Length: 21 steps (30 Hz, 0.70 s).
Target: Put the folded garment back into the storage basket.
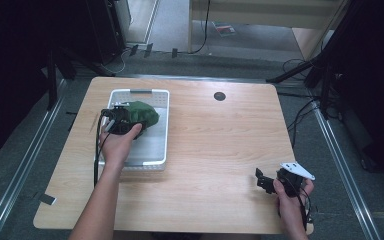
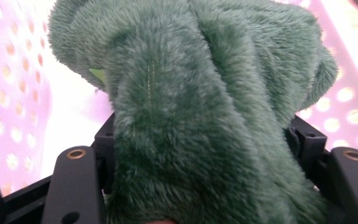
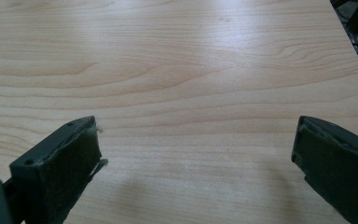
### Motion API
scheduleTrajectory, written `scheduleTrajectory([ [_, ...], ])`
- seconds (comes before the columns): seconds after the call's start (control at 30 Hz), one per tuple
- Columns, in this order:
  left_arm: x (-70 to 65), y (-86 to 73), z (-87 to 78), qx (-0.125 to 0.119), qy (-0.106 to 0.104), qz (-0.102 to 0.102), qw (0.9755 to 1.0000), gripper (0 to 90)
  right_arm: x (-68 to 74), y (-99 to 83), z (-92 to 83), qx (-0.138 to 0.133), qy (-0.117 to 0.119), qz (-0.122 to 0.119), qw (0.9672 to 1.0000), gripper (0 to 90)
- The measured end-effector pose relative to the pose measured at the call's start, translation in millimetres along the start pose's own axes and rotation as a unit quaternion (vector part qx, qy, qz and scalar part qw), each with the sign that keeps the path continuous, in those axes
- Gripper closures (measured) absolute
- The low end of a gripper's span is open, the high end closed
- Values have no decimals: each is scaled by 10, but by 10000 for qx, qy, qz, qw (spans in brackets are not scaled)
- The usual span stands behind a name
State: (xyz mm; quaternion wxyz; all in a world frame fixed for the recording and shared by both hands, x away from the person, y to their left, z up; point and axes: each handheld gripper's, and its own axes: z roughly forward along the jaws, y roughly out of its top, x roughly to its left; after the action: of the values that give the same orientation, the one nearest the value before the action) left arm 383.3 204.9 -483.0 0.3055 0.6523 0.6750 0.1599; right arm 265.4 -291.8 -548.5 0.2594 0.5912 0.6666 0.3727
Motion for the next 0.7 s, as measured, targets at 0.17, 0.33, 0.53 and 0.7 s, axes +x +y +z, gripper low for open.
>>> scheduleTrajectory([
  [0.17, 18, 7, 34, 190, 75, -145, 9997, 237, 0, 0, -1, -2, 2, 0, 10000, 13],
  [0.33, 33, 17, -5, 175, 150, -245, 9994, 110, 1, 0, -2, -4, 4, 1, 10000, 13],
  [0.53, 22, 22, -95, -70, 142, -255, 9995, 87, 1, 0, -1, -3, -2, -1, 10000, 13],
  [0.7, 0, 5, -201, -372, -131, -107, 9992, 489, -1, 0, -1, -4, -2, 3, 10000, 13],
])
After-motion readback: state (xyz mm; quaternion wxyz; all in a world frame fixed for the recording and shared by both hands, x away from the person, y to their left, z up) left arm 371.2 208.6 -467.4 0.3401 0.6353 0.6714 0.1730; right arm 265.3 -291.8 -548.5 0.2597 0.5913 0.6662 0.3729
